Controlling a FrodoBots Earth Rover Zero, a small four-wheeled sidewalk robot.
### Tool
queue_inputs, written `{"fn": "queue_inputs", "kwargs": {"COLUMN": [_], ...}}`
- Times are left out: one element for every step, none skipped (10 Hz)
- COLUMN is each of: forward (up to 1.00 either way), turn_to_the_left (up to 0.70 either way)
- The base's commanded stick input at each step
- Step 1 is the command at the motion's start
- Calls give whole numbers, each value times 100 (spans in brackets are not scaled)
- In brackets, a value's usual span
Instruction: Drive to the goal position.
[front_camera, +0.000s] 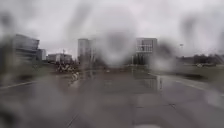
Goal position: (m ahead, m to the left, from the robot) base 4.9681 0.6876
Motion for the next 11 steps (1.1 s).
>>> {"fn": "queue_inputs", "kwargs": {"forward": [7, 7, 7, 7, 7, 7, 7, 7, 7, 7, 7], "turn_to_the_left": [0, 0, 0, 0, 0, 0, 0, 0, 0, 0, 0]}}
